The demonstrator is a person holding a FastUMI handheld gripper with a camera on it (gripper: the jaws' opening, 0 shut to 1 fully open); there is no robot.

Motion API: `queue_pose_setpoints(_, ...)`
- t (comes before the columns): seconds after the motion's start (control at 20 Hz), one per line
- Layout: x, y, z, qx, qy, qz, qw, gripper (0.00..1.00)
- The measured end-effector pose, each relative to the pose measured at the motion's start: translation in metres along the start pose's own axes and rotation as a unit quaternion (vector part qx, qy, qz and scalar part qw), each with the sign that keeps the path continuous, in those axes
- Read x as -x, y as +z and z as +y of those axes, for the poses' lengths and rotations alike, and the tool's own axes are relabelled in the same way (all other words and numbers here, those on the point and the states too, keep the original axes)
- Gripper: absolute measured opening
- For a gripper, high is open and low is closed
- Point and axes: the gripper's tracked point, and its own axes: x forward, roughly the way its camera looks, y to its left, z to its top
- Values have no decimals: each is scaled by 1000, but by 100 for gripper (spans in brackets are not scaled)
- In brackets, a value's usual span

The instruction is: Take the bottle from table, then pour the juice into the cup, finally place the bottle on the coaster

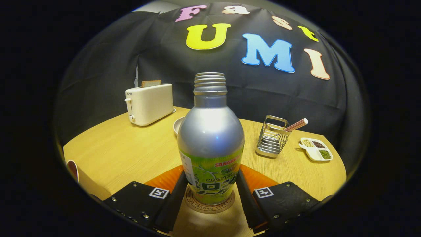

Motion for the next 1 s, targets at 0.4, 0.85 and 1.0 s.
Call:
queue_pose_setpoints(0.4,17,0,-2,-12,-9,3,1000,99)
queue_pose_setpoints(0.85,96,63,-2,-14,-26,-53,998,99)
queue_pose_setpoints(1.0,127,76,-4,-30,-34,-67,997,99)
